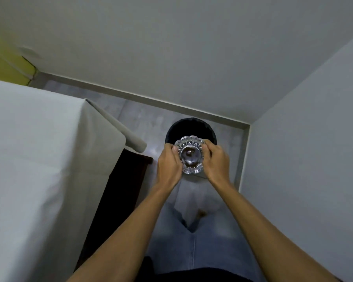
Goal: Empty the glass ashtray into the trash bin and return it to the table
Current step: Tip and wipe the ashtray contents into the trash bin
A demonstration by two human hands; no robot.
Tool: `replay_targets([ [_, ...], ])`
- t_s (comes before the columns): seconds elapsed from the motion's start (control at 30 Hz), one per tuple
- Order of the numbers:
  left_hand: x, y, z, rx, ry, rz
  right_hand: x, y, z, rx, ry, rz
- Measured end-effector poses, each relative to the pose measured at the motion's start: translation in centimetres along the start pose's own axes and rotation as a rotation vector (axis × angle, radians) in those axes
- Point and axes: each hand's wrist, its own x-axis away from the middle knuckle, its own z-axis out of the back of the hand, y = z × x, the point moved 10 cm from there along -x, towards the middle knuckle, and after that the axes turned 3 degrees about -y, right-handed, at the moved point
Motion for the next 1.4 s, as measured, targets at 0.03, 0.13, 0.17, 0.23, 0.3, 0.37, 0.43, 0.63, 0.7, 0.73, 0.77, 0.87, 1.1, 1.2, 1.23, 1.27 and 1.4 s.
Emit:
replay_targets([
  [0.03, -0.8, -1.3, -1.7, -0.003, -0.011, 0.000, -0.4, 1.7, -1.1, 0.001, 0.004, -0.007],
  [0.13, -3.2, -5.4, -6.5, -0.025, -0.048, 0.000, -2.1, 6.2, -4.6, 0.004, 0.007, -0.041],
  [0.17, -4.2, -6.6, -8.0, -0.022, -0.052, -0.006, -2.8, 7.7, -6.0, 0.013, -0.001, -0.051],
  [0.23, -6.3, -9.4, -10.8, -0.011, -0.044, -0.019, -4.1, 10.7, -9.0, 0.013, -0.027, -0.063],
  [0.3, -8.8, -11.9, -13.4, -0.028, -0.041, -0.011, -5.7, 13.5, -11.9, 0.000, -0.028, -0.071],
  [0.37, -11.3, -14.6, -15.7, -0.047, -0.024, 0.006, -7.3, 15.8, -14.8, -0.005, -0.027, -0.073],
  [0.43, -13.5, -16.8, -17.7, -0.060, -0.005, -0.022, -8.9, 17.5, -17.2, -0.008, -0.026, -0.051],
  [0.63, -20.0, -22.0, -21.2, -0.065, 0.052, -0.027, -11.8, 21.1, -23.8, 0.038, -0.197, 0.128],
  [0.7, -21.3, -22.5, -21.8, -0.057, 0.059, -0.039, -11.7, 21.5, -24.9, 0.039, -0.166, 0.201],
  [0.73, -21.8, -22.6, -22.1, -0.053, 0.063, -0.046, -11.6, 21.6, -25.3, 0.045, -0.152, 0.236],
  [0.77, -22.3, -22.7, -22.4, -0.050, 0.065, -0.050, -11.3, 21.7, -25.6, 0.059, -0.143, 0.262],
  [0.87, -23.3, -22.9, -23.0, -0.040, 0.055, -0.034, -10.7, 22.3, -26.2, 0.144, -0.127, 0.333],
  [1.1, -23.7, -23.8, -23.3, 0.013, -0.032, 0.063, -10.9, 21.0, -24.7, 0.304, 0.092, 0.518],
  [1.2, -23.3, -23.3, -22.5, 0.031, 0.019, 0.013, -10.8, 21.0, -24.7, 0.319, 0.103, 0.569],
  [1.23, -23.1, -23.0, -22.0, 0.035, 0.068, -0.027, -10.8, 21.0, -24.8, 0.317, 0.103, 0.577],
  [1.27, -22.8, -22.8, -21.5, 0.031, 0.129, -0.071, -10.8, 21.0, -24.8, 0.312, 0.102, 0.578],
  [1.4, -21.9, -22.9, -20.7, -0.078, 0.291, -0.158, -11.6, 21.5, -25.0, 0.213, 0.078, 0.512],
])
